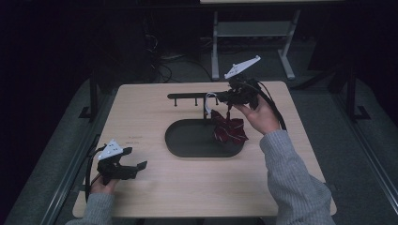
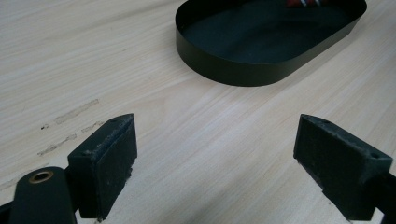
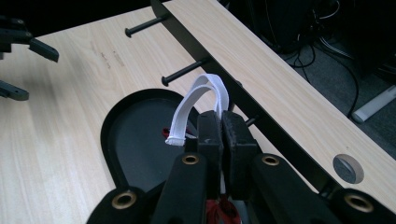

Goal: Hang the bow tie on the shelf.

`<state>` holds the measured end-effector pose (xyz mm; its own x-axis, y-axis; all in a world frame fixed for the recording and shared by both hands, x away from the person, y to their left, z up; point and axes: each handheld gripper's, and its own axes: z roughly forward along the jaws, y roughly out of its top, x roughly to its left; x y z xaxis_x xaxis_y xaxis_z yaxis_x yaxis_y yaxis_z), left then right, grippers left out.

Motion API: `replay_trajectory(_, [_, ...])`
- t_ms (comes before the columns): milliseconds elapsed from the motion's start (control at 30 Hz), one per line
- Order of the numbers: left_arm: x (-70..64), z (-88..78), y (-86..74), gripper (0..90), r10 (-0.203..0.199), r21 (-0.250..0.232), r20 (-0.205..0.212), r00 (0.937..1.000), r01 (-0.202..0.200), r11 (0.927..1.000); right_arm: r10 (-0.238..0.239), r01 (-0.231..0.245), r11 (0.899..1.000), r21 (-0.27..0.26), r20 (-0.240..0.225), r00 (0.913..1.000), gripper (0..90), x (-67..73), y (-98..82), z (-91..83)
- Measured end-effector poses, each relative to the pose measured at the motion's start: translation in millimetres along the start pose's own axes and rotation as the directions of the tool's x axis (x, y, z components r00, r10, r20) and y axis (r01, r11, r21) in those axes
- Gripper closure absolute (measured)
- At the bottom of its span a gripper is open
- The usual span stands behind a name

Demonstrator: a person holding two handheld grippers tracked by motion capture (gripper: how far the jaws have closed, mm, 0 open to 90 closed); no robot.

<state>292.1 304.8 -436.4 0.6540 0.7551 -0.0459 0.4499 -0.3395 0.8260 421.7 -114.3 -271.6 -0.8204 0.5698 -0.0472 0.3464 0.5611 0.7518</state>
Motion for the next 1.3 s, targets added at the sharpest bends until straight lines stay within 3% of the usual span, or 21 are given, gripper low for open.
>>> replay_trajectory(500, [-0.4, 0.2, 0.0, 13.1, -0.006, -0.001, 0.003, 1.0, 0.006, 1.0, 0.036, -0.036, 0.999, 0.023, 0.011, 0.9993, 86.3, -14.3, -5.2, 10.5])
replay_trajectory(800, [-0.2, -0.3, -0.1, 13.0, -0.008, 0.001, 0.002, 1.0, 0.008, 1.0, 0.084, -0.085, 0.996, 0.036, 0.012, 0.9964, 86.1, -20.9, -11.6, 17.7])
replay_trajectory(1300, [-0.2, -0.5, -0.1, 13.0, -0.008, 0.0, 0.002, 1.0, 0.008, 1.0, 0.109, -0.11, 0.993, 0.047, 0.013, 0.9939, 85.9, -27.7, -20.1, 25.4])
